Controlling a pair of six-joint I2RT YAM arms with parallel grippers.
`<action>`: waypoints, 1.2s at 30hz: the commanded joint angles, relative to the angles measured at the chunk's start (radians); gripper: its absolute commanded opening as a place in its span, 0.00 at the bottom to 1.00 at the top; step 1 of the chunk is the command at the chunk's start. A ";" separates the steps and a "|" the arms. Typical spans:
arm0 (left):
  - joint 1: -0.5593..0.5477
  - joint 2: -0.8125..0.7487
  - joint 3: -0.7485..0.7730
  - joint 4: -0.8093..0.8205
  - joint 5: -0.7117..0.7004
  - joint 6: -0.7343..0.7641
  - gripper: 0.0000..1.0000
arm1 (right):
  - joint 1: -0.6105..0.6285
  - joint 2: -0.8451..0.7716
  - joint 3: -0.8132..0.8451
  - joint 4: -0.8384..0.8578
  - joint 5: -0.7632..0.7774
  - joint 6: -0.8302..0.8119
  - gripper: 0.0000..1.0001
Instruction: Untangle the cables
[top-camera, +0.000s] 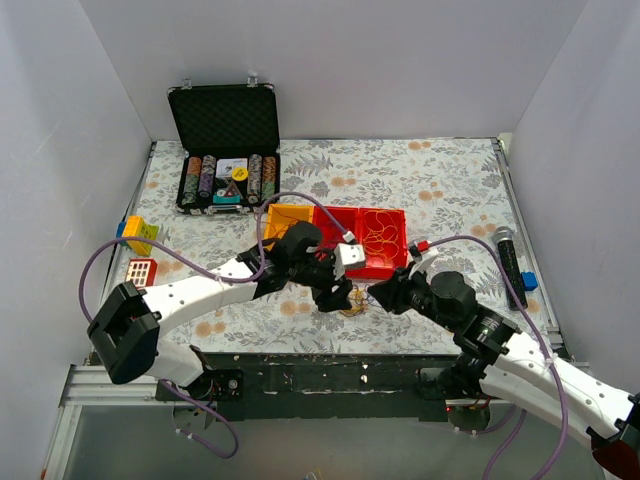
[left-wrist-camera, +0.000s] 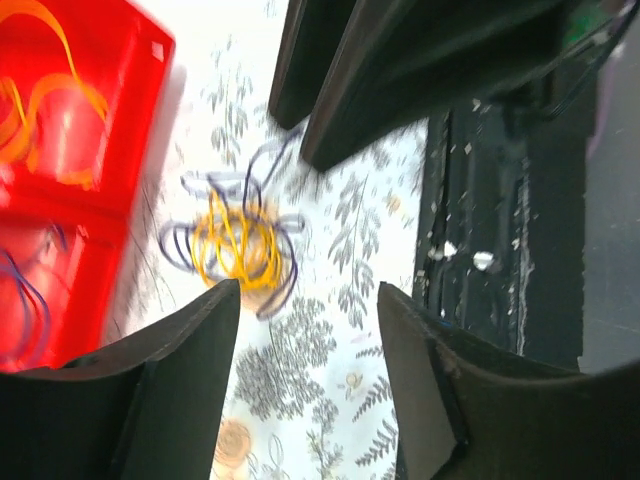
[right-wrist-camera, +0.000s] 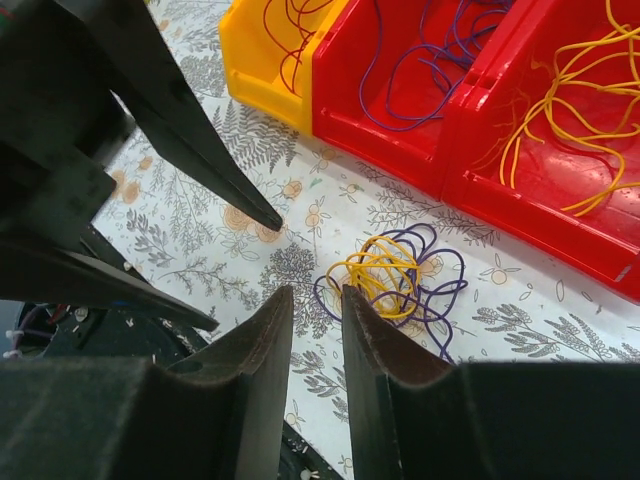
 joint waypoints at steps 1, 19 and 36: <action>-0.003 0.004 -0.088 0.100 -0.118 0.014 0.60 | 0.003 -0.048 0.003 -0.020 0.046 0.015 0.34; -0.003 0.205 -0.042 0.232 -0.176 -0.008 0.42 | 0.003 -0.114 -0.023 -0.052 0.074 0.000 0.34; -0.005 0.170 -0.004 0.131 -0.116 0.004 0.24 | 0.003 -0.100 -0.024 -0.046 0.093 -0.014 0.37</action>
